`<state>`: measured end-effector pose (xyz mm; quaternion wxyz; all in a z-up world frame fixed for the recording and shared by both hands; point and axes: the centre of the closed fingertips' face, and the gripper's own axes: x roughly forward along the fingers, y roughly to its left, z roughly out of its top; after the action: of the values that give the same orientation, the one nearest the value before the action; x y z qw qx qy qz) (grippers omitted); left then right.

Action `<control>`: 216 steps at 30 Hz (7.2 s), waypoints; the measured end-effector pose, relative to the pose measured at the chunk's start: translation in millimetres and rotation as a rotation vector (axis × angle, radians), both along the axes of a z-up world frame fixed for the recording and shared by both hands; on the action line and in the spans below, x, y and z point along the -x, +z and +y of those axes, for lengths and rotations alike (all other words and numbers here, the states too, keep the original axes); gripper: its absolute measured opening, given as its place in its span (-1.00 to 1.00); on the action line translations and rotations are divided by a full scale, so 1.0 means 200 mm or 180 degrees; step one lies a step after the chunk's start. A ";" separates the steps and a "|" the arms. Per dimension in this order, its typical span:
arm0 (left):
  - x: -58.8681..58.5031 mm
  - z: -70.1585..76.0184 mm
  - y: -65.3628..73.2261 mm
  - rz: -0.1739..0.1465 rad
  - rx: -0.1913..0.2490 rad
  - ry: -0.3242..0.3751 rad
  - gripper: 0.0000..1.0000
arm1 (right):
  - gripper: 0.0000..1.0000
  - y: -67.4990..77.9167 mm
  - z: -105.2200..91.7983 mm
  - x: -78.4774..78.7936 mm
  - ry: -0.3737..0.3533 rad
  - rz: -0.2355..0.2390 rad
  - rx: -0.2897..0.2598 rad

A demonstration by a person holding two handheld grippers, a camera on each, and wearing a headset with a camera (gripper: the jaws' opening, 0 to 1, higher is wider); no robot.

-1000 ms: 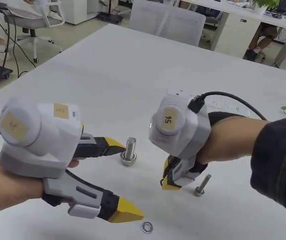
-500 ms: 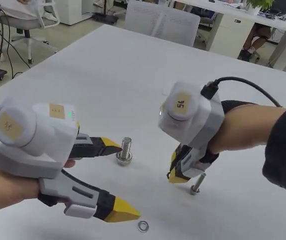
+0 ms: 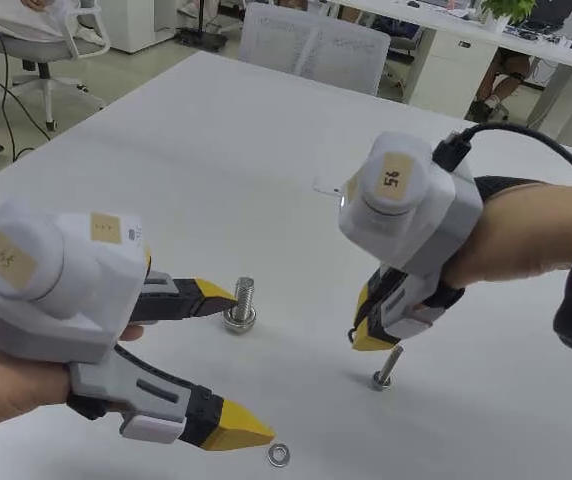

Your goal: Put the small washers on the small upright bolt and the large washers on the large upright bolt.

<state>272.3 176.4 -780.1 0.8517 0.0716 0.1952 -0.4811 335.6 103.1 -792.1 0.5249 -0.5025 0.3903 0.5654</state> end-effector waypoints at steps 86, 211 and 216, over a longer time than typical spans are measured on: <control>0.01 -0.01 -0.06 0.0120 -0.0079 -0.0038 0.54 | -0.73 -0.22 -0.22 -0.08 -0.0216 0.0146 0.0265; 0.03 -0.01 -0.05 0.0095 -0.0115 -0.0046 0.54 | -0.20 -0.34 -0.35 0.34 -0.0612 0.0465 0.0102; 0.03 0.00 -0.04 0.0084 -0.0112 -0.0037 0.54 | -0.21 -0.33 -0.29 0.37 -0.0515 0.0470 0.0099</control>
<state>265.9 175.8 -788.8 0.8448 0.0813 0.2144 -0.4835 262.5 44.5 -858.5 0.5308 -0.4344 0.4760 0.5505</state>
